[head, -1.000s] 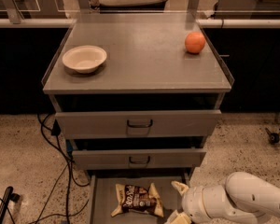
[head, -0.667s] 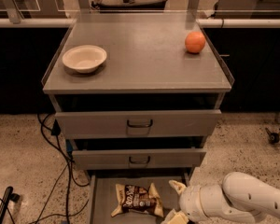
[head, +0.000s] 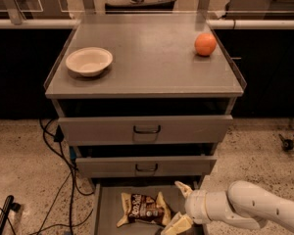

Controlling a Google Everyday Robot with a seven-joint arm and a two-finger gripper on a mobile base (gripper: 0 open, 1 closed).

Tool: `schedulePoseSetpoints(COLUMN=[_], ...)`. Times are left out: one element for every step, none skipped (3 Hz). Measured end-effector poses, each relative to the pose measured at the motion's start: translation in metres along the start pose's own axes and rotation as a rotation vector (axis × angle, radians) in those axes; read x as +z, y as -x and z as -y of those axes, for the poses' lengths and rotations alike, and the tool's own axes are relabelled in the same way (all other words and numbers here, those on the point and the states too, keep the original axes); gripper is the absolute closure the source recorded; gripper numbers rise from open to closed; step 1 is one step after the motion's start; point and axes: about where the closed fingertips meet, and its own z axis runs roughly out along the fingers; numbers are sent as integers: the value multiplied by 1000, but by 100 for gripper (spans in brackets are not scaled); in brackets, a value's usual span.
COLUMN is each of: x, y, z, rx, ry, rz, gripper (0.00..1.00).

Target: Pick brown chip bag from bottom drawer and place on counter

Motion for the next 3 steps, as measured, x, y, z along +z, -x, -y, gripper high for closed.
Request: schedulePoseSetpoints(x=[12, 31, 41], y=[-13, -32, -31], z=[23, 56, 95], rx=[-37, -71, -97], ry=[-18, -6, -1], rz=[-1, -16, -62], gripper=[0, 0, 0])
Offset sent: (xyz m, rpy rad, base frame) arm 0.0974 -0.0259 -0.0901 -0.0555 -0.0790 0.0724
